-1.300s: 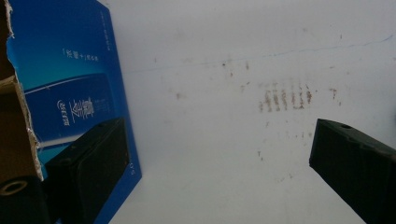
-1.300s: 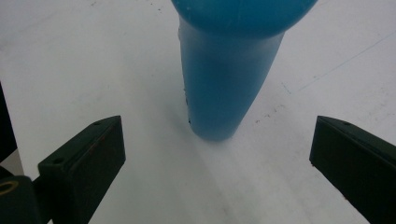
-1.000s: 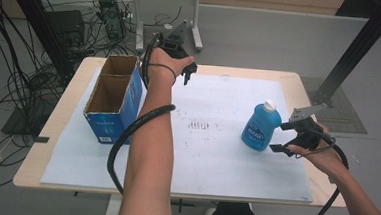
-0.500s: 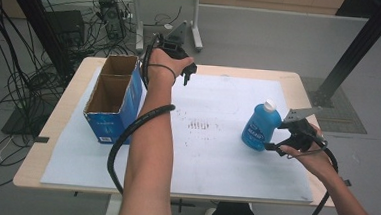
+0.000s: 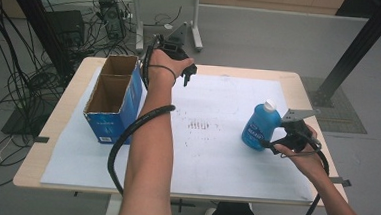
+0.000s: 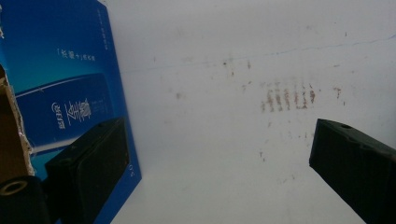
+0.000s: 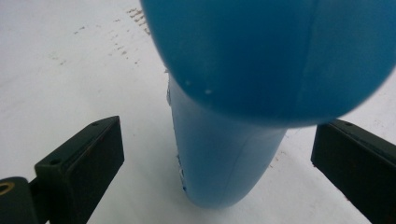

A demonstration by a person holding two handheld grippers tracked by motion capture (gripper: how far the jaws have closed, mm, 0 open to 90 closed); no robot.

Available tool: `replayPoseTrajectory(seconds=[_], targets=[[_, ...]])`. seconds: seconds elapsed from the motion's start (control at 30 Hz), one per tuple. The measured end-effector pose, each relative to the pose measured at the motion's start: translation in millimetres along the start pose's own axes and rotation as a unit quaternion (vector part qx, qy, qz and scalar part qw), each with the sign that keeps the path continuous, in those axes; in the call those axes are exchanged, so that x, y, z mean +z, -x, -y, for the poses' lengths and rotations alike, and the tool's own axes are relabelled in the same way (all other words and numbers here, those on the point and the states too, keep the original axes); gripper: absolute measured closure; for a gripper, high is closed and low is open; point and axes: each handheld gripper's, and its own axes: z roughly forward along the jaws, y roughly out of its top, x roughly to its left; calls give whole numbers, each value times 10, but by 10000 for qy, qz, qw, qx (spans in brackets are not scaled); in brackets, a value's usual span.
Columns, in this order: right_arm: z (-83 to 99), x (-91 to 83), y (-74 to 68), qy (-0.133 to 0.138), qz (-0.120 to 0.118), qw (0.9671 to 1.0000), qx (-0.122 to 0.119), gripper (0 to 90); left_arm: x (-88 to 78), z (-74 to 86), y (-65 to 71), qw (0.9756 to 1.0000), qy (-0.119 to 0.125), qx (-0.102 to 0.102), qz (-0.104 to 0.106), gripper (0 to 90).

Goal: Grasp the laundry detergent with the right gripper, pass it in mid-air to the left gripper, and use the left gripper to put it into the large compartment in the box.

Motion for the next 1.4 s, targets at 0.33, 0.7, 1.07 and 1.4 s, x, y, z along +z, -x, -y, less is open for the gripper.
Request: replayPoseTrajectory(seconds=[0.33,0.7,1.07,1.4], targets=[[-13,82,-59,495,199,9985,153,19,-6,6,3,10000,-5,15,-1,55],[-20,140,-102,699,233,9972,146,15,-2,14,4,10000,-2,13,4,55],[-19,152,-84,870,303,9955,202,14,-8,0,28,10000,20,29,0,55],[-29,161,-83,896,301,9954,176,13,-10,-15,27,10000,20,26,8,55]])
